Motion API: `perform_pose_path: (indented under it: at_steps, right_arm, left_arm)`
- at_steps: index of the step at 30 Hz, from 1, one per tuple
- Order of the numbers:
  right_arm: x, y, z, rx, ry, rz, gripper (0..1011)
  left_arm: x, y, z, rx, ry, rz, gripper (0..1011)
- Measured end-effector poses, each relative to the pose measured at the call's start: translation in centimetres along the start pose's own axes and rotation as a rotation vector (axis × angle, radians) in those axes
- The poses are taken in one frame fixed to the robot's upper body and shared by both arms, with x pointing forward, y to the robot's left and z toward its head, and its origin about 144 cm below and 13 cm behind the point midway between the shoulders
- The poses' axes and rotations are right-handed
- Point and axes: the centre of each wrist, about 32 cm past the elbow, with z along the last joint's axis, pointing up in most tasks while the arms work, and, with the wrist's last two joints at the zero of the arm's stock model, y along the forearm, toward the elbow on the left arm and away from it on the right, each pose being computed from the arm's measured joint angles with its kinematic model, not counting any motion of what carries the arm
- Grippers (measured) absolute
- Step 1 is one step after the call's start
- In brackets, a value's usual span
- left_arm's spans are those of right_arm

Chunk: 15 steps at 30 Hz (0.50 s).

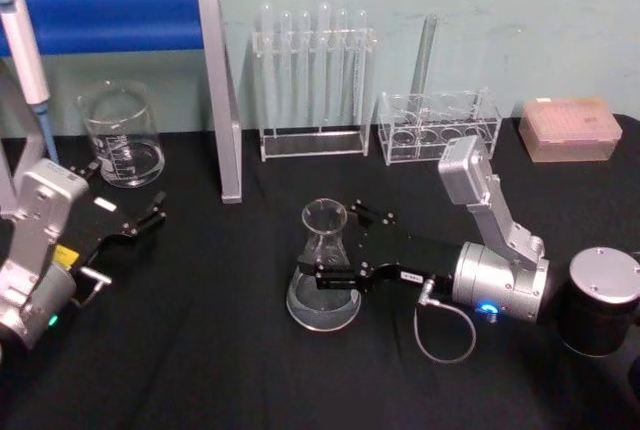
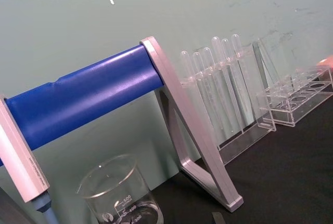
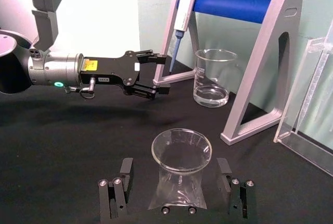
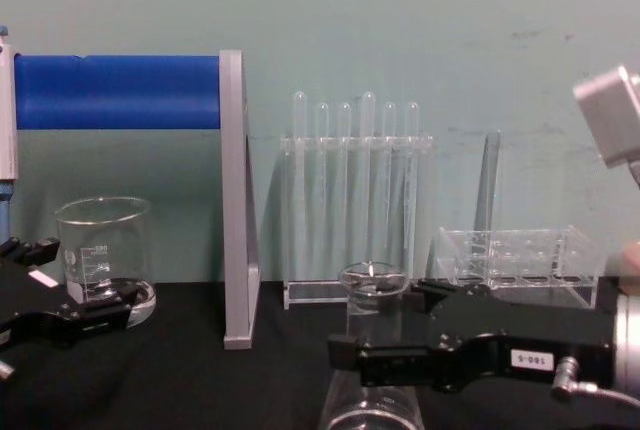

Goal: Grasp the erlenmeyer flask with one hand, shake it three times, then place it back.

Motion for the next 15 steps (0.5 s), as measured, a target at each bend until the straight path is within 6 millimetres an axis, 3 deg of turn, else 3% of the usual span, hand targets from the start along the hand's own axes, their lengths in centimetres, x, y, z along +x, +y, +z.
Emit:
perform_pose_path:
  at_steps: [15]
  right_arm:
    - [-0.23, 0.68, 0.07, 0.0, 0.006, -0.018, 1000]
  left_arm:
    - [0.0, 0.0, 0.0, 0.0, 0.0, 0.0, 1001]
